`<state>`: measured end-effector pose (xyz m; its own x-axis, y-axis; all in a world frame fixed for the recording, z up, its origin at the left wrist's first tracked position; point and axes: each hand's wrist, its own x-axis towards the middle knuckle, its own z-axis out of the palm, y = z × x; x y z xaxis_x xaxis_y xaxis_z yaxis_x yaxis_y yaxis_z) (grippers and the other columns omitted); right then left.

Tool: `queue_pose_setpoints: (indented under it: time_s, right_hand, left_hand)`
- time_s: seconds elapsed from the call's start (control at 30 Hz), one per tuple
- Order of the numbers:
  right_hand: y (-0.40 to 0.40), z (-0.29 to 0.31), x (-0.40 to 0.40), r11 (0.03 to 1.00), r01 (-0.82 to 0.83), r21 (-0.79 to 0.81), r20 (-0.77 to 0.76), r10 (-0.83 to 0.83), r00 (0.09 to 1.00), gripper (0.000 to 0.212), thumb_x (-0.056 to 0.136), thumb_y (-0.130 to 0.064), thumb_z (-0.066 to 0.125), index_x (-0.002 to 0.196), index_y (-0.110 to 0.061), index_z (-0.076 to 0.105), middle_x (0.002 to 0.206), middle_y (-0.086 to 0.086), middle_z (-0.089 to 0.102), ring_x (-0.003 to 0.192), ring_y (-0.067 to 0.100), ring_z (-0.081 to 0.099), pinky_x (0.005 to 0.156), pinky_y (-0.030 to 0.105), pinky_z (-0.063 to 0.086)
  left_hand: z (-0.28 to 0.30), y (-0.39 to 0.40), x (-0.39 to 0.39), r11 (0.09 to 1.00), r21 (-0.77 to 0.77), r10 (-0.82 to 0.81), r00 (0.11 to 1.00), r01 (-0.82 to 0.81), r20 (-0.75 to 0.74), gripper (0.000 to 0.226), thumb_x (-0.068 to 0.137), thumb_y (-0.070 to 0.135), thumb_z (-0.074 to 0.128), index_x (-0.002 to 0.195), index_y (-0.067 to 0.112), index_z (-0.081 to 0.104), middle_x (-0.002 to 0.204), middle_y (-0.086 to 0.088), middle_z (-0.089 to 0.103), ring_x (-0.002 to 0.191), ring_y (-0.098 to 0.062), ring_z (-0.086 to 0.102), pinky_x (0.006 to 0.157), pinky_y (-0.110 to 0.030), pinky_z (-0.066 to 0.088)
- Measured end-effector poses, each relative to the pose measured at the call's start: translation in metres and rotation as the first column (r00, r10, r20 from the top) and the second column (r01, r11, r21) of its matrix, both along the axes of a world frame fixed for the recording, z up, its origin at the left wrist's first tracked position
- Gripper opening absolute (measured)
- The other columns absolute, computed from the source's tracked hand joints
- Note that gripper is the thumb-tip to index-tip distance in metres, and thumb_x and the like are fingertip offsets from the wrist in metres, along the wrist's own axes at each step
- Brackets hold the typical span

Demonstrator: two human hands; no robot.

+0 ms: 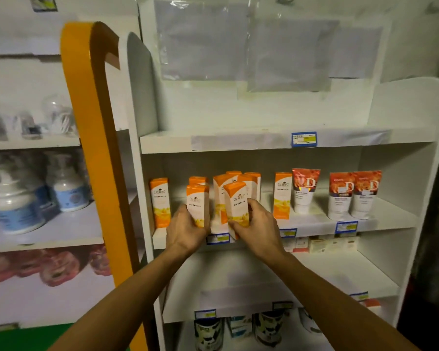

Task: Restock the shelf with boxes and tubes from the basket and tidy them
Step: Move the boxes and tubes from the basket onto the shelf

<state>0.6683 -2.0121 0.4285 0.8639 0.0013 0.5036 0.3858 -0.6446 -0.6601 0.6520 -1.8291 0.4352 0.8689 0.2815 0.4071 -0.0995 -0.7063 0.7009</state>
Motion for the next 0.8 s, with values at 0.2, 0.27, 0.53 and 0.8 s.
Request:
queue_pose_setpoints:
  time_s: [0.2, 0.27, 0.53, 0.8]
  right_hand:
    - [0.027, -0.001, 0.025, 0.999, 0.046, -0.009, 0.001, -0.046, 0.999, 0.065, 0.082, -0.039, 0.077, 0.137, -0.02, 0.047, 0.134, 0.001, 0.059, 0.121, 0.021, 0.059, 0.091, 0.038, 0.057]
    - [0.034, -0.002, 0.031, 0.997, 0.077, -0.014, 0.003, -0.077, 0.997, 0.063, 0.083, -0.038, 0.076, 0.137, -0.019, 0.048, 0.133, 0.002, 0.06, 0.12, 0.022, 0.059, 0.089, 0.036, 0.057]
    - [0.056, -0.009, 0.054, 0.993, 0.11, 0.033, 0.014, -0.11, 0.994, 0.068, 0.086, -0.034, 0.074, 0.144, -0.018, 0.041, 0.135, 0.003, 0.059, 0.122, 0.022, 0.057, 0.095, 0.036, 0.054]
    - [0.066, -0.016, 0.068, 0.993, 0.11, 0.045, -0.006, -0.11, 0.994, 0.073, 0.089, -0.033, 0.071, 0.15, -0.018, 0.033, 0.138, 0.003, 0.055, 0.127, 0.022, 0.053, 0.1, 0.035, 0.049]
  left_hand:
    - [0.0, 0.011, 0.025, 1.0, 0.002, 0.004, 0.999, -0.004, -0.038, 0.062, 0.074, 0.026, 0.086, 0.122, 0.015, 0.049, 0.117, -0.006, 0.063, 0.102, -0.021, 0.063, 0.077, -0.03, 0.054]
    - [-0.002, 0.012, 0.033, 1.0, -0.01, 0.003, 0.999, -0.003, -0.043, 0.063, 0.072, 0.024, 0.086, 0.121, 0.016, 0.048, 0.117, -0.005, 0.063, 0.103, -0.022, 0.063, 0.078, -0.031, 0.054]
    - [-0.011, 0.021, 0.063, 1.0, 0.009, 0.008, 0.999, -0.009, 0.033, 0.06, 0.073, 0.03, 0.085, 0.121, 0.016, 0.05, 0.118, -0.005, 0.062, 0.105, -0.022, 0.062, 0.083, -0.034, 0.053]
    - [-0.02, 0.025, 0.082, 1.0, -0.009, -0.017, 0.999, 0.017, 0.04, 0.06, 0.076, 0.026, 0.083, 0.124, 0.018, 0.047, 0.121, -0.003, 0.062, 0.109, -0.023, 0.063, 0.088, -0.038, 0.056]
